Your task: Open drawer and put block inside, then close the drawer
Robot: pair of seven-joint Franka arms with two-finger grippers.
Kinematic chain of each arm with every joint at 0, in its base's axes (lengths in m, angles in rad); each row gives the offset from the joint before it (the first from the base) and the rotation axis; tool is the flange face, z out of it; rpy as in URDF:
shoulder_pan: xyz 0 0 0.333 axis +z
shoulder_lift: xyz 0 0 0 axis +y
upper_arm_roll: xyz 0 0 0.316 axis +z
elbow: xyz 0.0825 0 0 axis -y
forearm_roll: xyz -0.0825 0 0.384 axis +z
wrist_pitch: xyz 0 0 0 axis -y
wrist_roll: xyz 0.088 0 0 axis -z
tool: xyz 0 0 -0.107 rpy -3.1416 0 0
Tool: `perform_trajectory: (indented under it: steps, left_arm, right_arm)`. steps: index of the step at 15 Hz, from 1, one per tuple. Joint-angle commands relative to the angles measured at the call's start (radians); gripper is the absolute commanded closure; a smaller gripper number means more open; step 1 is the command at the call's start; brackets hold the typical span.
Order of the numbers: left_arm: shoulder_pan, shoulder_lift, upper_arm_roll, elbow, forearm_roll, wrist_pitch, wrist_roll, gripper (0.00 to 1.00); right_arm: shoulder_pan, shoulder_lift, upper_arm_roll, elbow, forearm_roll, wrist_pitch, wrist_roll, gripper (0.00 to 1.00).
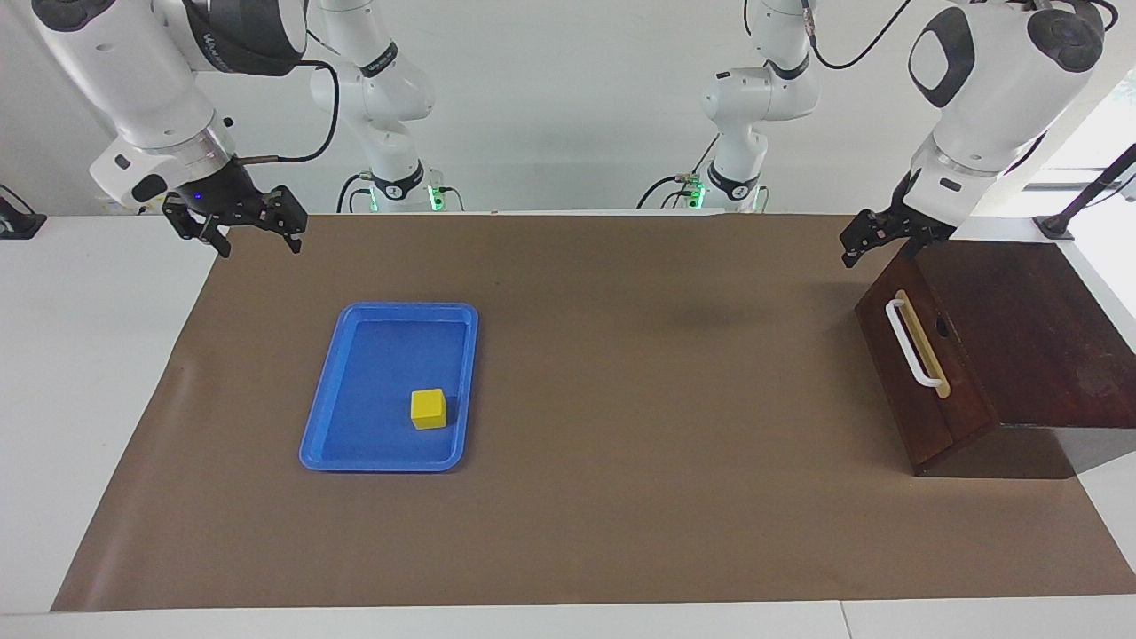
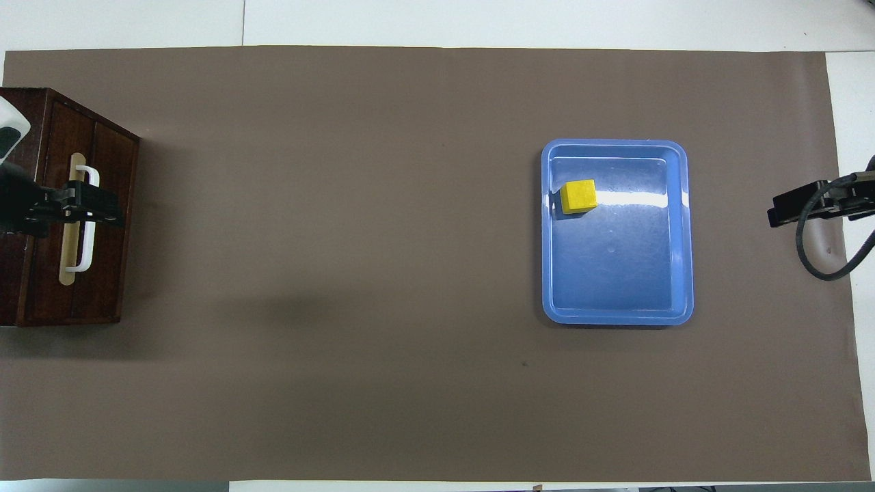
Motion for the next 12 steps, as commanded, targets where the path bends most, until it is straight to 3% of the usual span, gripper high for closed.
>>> perform_trajectory:
  steps: [1,4,7,9,12]
  left_arm:
    - [0.002,-0.055,-0.007,-0.15,0.104,0.149,0.019,0.0]
    - [-0.002,-0.025,-0.007,-0.205,0.214,0.258,0.018,0.0]
    - [-0.019,0.043,-0.008,-0.23,0.316,0.349,0.016,0.0]
    - [-0.031,0.095,-0.008,-0.231,0.407,0.401,0.016,0.0]
    - [-0.016,0.141,-0.007,-0.236,0.435,0.485,0.018,0.0]
  right_arm:
    - [-0.024,-0.004,0.006,0.003,-0.007,0.005,-0.093,0.0]
    - [-0.027,-0.027,0.006,-0.058,0.003,0.041,-0.018,0.0]
    - [-0.016,-0.066,0.007,-0.19,0.112,0.121,0.265,0.0]
    - [-0.016,-0.029,0.008,-0.206,0.216,0.13,0.486,0.0]
    - [-0.004,0.067,0.016,-0.203,0.397,0.231,0.888,0.0]
